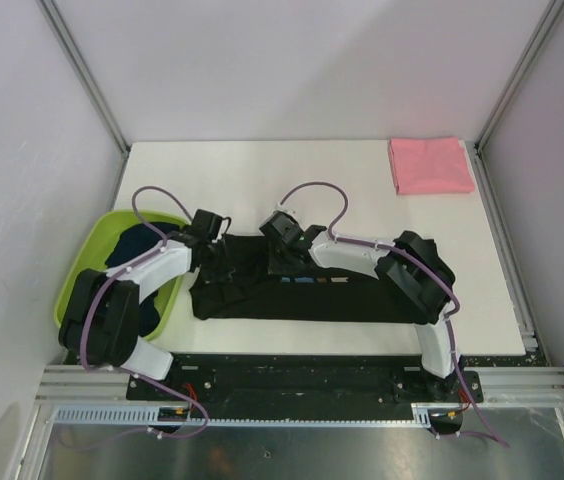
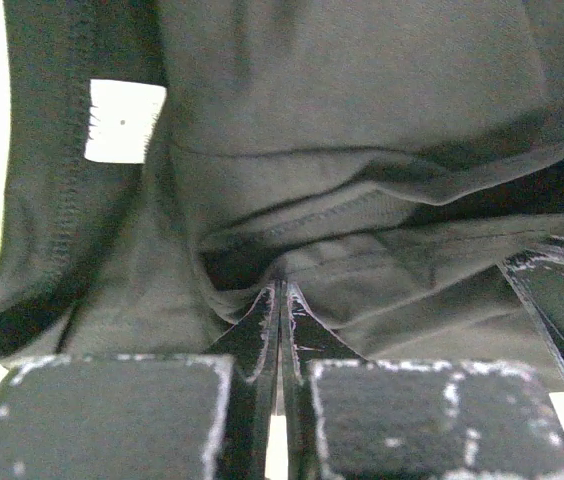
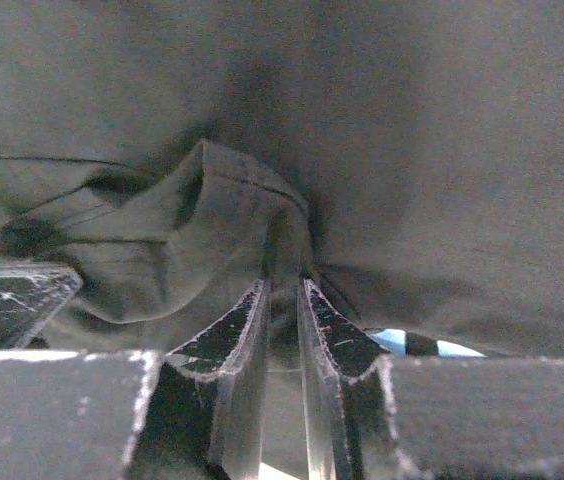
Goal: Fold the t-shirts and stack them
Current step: Fold the other side of the tshirt into a rectangle
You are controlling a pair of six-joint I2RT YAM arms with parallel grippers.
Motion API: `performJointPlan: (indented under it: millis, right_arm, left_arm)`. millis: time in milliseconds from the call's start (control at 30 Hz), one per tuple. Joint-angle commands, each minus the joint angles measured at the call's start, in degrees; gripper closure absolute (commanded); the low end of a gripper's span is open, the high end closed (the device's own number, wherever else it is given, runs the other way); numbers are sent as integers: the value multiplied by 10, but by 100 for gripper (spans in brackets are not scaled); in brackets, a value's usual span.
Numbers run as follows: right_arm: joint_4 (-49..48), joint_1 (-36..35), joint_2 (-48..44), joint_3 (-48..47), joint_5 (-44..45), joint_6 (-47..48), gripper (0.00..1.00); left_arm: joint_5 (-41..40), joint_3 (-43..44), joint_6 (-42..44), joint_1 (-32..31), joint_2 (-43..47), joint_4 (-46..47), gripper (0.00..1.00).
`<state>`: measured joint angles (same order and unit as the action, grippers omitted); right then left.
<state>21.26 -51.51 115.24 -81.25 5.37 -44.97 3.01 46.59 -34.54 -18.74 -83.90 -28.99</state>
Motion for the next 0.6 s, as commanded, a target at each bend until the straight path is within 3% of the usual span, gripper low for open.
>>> performJointPlan:
  millis: [0,133,567]
  right_arm:
    - [-4,3,12,12,1,7,79]
    - [-4,5,9,26,2,7,79]
    - [6,11,-23,32,5,14,77]
  left_arm:
    - [-26,10,-9,20,-16,18,99]
    - [-48,7,-11,31,-15,18,95]
    - [-37,16,0,40,85,2,68]
